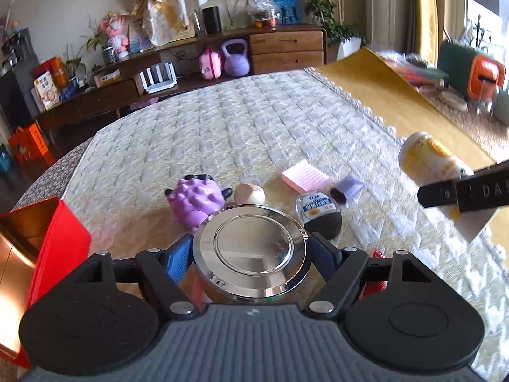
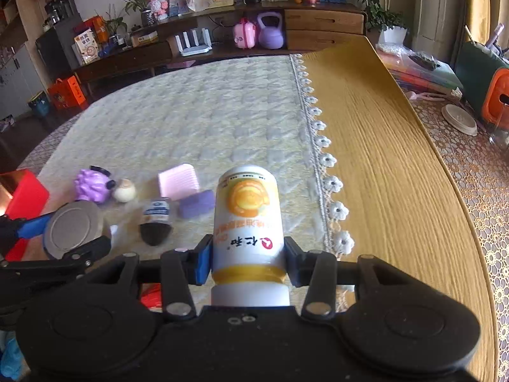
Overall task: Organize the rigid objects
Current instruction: 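Grasp the silver round tin with the left gripper while the right grasps the white-yellow bottle, then carry the silver tin and white-yellow bottle over the red tin box with both grippers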
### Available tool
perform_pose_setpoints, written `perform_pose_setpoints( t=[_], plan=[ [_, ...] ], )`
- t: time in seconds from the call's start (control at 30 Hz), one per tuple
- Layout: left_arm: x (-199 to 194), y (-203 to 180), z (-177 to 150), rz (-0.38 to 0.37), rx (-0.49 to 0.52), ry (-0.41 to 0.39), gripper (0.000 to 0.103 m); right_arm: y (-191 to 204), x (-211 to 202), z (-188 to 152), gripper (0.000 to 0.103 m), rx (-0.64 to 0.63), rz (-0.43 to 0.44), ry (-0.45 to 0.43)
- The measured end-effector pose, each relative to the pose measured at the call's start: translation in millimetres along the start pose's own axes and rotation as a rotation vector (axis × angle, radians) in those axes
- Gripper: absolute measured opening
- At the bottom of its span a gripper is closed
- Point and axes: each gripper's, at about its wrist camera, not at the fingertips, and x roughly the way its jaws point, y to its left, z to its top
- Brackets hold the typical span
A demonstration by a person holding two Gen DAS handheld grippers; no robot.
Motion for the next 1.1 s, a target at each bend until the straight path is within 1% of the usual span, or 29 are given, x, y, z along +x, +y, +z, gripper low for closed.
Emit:
perform_pose_setpoints(
  t=[0.17, 0.47, 0.63, 0.93, 1.1],
  plan=[
    [-23.9, 18.2, 4.1, -0.009, -0.061, -0.011, 0.077, 22.8, -21.4, 3.6, 0.045, -0.010, 0.046, -0.016],
    [-73.7, 61.0, 6.7, 0.026, -0.132, -0.050, 0.078, 74.1, -51.7, 7.7, 0.045, -0.063, 0.110, -0.037],
    [-99.2, 89.5, 2.7, 0.040, -0.169, -0.064, 0.077, 110.8, -64.9, 8.2, 0.045, -0.120, 0.146, -0.055],
    [-127.8, 151.3, -7.8, 0.094, -0.235, -0.081, 0.078, 181.1, -65.9, 10.5, 0.045, -0.209, 0.208, -0.059],
    [-135.9, 194.7, -8.2, 0.148, -0.267, -0.094, 0.078, 217.3, -56.4, 14.6, 0.045, -0.244, 0.238, -0.050]
  ],
)
